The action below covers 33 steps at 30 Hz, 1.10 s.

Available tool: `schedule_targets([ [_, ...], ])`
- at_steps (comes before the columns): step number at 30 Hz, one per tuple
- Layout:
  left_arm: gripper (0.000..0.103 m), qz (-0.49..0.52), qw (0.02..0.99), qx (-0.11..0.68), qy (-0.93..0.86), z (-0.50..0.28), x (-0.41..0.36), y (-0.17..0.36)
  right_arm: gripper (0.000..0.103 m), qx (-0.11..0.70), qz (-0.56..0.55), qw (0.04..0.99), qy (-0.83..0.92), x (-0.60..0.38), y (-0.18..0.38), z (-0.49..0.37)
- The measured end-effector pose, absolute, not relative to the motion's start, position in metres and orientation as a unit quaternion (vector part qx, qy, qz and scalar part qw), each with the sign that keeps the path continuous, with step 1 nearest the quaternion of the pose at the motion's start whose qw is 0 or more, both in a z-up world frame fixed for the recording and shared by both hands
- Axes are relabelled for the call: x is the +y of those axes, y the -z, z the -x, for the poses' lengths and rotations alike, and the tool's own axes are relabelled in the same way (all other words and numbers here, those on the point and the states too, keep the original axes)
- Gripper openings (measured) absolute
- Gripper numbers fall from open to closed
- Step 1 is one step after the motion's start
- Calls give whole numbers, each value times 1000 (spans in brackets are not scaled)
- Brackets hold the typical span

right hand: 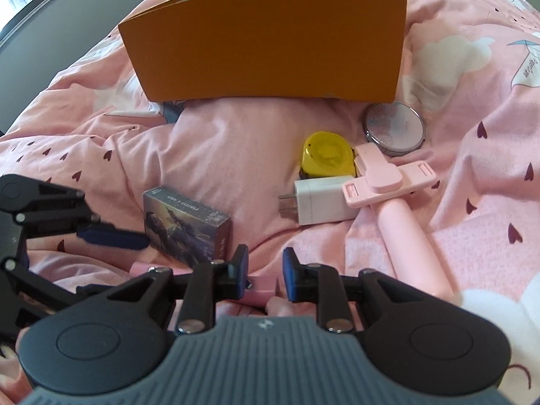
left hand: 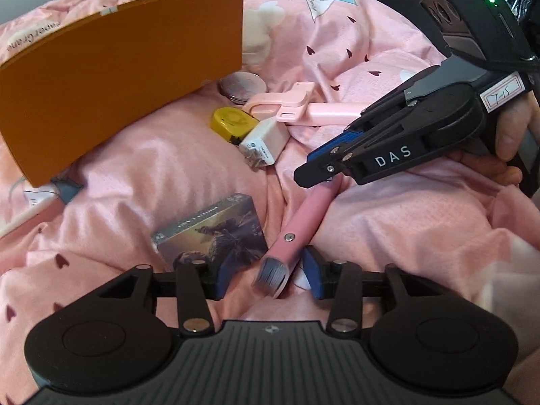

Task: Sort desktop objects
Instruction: 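Grasp the dark card box with the right tool while the left tool holds the pink case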

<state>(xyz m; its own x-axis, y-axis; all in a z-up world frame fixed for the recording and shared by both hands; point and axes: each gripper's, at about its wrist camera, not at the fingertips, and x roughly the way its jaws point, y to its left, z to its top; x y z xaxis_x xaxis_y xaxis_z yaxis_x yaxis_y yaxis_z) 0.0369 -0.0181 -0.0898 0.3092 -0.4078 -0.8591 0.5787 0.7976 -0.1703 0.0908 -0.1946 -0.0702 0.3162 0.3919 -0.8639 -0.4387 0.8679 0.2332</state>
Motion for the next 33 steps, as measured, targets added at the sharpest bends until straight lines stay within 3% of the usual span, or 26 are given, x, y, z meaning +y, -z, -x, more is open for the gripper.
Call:
schedule_targets([
  [3, 39, -81, 799, 499, 326, -38, -22, 94, 24, 530, 19, 808, -256, -194, 72, -92],
  [8, 34, -72, 798, 503, 324, -38, -22, 97, 24, 526, 19, 808, -266, -189, 74, -92],
  [13, 23, -20, 803, 506, 314, -37, -6, 87, 25, 508, -5, 818, -268, -195, 67, -96],
  [15, 21, 4, 805, 508, 306, -35, 3, 81, 30, 499, -17, 825, -263, -199, 63, -99],
  [17, 20, 20, 810, 507, 294, -34, 12, 73, 35, 498, -34, 827, -259, -203, 62, -103],
  [28, 20, 105, 827, 511, 209, -36, 62, 34, 38, 537, -39, 785, -308, -190, 80, -116],
  [33, 20, 127, 825, 522, 173, -40, 79, 31, 44, 547, -29, 769, -330, -176, 91, -115],
])
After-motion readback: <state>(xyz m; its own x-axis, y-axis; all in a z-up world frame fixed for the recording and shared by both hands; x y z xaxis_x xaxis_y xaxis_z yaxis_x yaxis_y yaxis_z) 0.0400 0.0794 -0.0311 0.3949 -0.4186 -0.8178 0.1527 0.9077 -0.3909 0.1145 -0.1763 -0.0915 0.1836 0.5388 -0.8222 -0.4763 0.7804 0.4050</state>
